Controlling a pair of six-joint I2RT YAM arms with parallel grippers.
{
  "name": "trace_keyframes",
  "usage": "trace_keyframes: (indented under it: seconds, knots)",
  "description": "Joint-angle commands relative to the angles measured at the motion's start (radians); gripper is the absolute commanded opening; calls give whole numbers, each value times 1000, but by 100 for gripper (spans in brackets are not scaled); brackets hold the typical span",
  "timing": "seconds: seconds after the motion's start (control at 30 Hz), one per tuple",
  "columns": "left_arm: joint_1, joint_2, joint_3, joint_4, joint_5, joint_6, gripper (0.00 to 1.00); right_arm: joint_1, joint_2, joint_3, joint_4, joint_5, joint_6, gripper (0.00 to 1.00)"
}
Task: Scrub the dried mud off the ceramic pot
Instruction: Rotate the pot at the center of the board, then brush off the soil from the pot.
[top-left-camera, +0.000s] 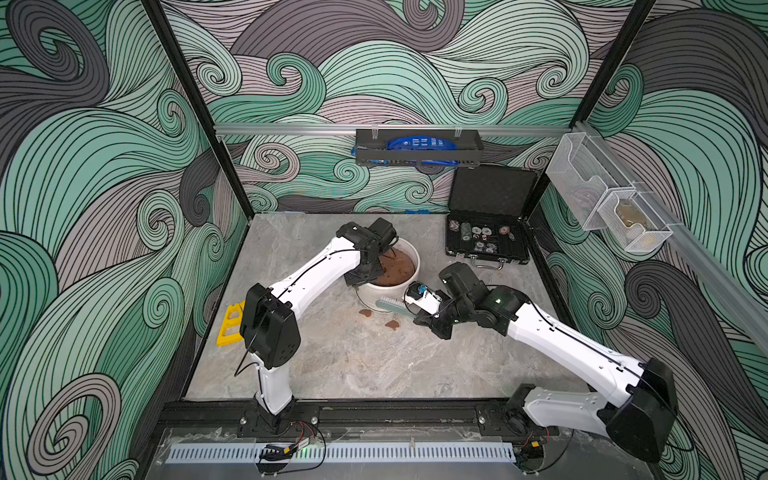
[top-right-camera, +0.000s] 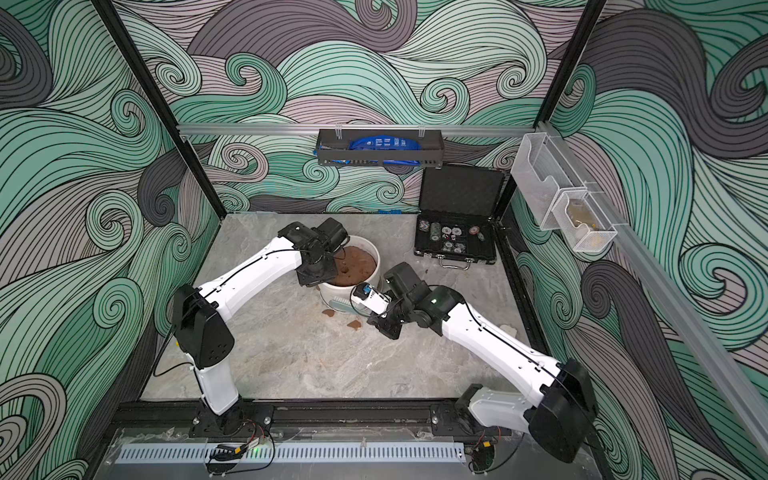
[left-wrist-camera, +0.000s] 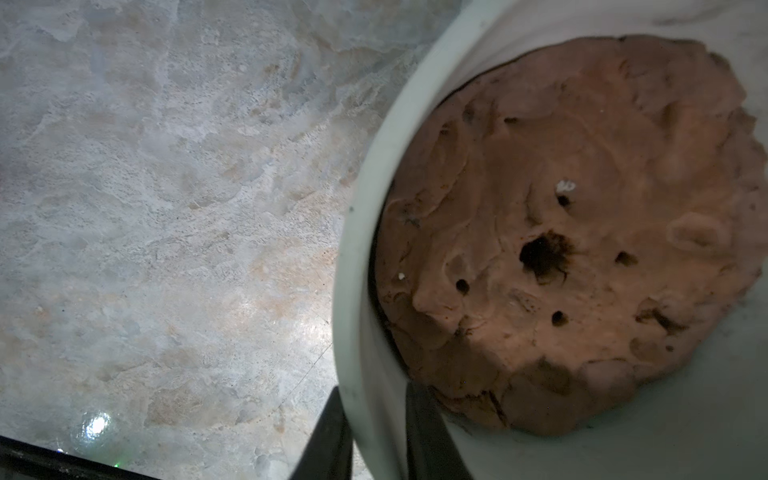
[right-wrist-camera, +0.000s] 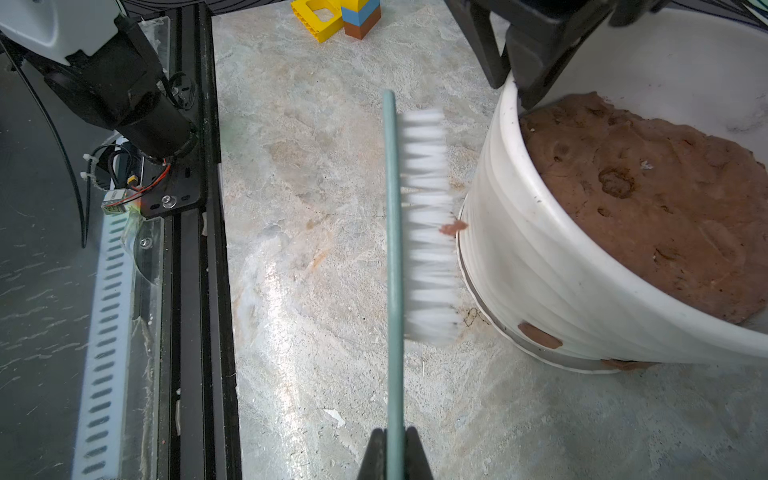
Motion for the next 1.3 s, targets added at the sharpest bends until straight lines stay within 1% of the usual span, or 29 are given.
trace_keyframes:
  seconds: [0.0, 0.13, 0.3, 0.47, 0.53, 0.63, 0.83, 0.97, 1.13, 1.27]
  knots:
    - [-2, 27, 32, -75, -12, 35, 14, 1, -16, -11, 12, -26, -5, 0]
    - [-2, 40, 39, -84, -25, 41, 11, 1, -11, -15, 22, -43, -2, 0]
    - [7, 63, 53, -98, -40, 66, 11, 20, 0, -24, 42, -54, 7, 0]
    - [28, 82, 67, -78, -43, 146, 10, 46, 25, -27, 58, -45, 10, 0]
    - [36, 87, 73, -59, -39, 200, 10, 58, 41, -26, 60, -33, 10, 0]
    - [50, 91, 71, -11, -15, 301, 9, 63, 65, -19, 53, -15, 5, 0]
    - [90, 100, 66, 113, 89, 522, 10, 73, 117, -1, 46, 28, -7, 0]
    - [122, 123, 106, 123, 141, 638, 10, 71, 157, 15, 46, 81, -18, 0]
    - [149, 138, 118, 135, 210, 680, 10, 60, 217, 34, 74, 122, -4, 0]
    - [156, 148, 121, 133, 221, 696, 11, 62, 275, 40, 86, 139, 35, 0]
